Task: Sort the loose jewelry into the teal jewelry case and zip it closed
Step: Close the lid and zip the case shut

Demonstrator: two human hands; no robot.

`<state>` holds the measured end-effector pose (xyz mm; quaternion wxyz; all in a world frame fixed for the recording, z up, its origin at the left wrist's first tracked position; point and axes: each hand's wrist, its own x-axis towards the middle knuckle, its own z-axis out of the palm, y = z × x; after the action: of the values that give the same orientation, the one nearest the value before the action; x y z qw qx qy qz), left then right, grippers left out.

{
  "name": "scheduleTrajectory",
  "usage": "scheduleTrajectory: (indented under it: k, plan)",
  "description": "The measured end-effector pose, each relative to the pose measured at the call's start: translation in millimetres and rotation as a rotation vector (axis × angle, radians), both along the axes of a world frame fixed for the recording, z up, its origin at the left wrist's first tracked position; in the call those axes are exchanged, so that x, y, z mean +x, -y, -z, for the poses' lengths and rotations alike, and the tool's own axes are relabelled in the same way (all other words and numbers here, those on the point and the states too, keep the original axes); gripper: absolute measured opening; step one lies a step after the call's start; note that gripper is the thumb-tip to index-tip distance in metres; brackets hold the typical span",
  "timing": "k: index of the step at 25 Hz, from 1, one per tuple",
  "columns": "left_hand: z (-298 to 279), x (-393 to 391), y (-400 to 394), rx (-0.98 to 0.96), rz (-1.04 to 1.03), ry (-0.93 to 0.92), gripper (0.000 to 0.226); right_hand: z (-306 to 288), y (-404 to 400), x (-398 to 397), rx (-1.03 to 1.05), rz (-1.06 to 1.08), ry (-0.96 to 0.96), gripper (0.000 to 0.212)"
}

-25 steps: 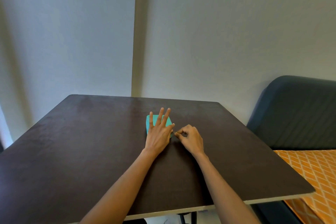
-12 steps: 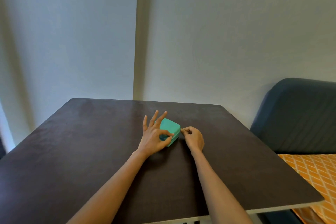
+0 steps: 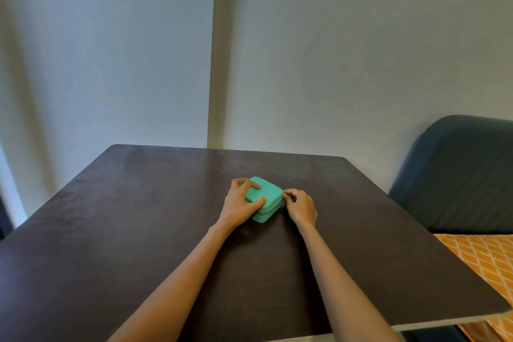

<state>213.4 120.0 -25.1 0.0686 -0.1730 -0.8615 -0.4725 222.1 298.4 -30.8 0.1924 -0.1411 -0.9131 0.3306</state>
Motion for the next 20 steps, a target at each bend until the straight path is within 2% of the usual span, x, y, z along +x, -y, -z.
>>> scheduleTrajectory:
  k: [5,8,11,14,16,18,20]
  plan:
    - [-2,-2,6,0.016,0.024,-0.017,0.038,-4,1,-10,-0.032,-0.033,0.035,0.019]
    - [0,-1,7,-0.007,-0.014,-0.038,0.048,-4,4,-5,-0.196,0.018,-0.042,0.012]
    - [-2,0,10,0.114,-0.089,0.031,0.058,-5,14,13,-0.357,0.063,-0.108,0.026]
    - [-5,7,12,0.291,-0.221,0.102,0.045,-7,31,39,-0.251,-0.039,-0.050,0.036]
    - [-4,15,15,0.285,-0.216,0.129,0.039,-9,46,53,-0.157,-0.085,-0.016,0.043]
    - [-4,21,22,0.276,-0.133,0.147,0.047,-8,57,57,-0.105,-0.129,-0.033,0.051]
    - [-4,15,33,0.217,-0.068,0.137,0.060,-12,68,46,-0.065,-0.196,-0.014,0.049]
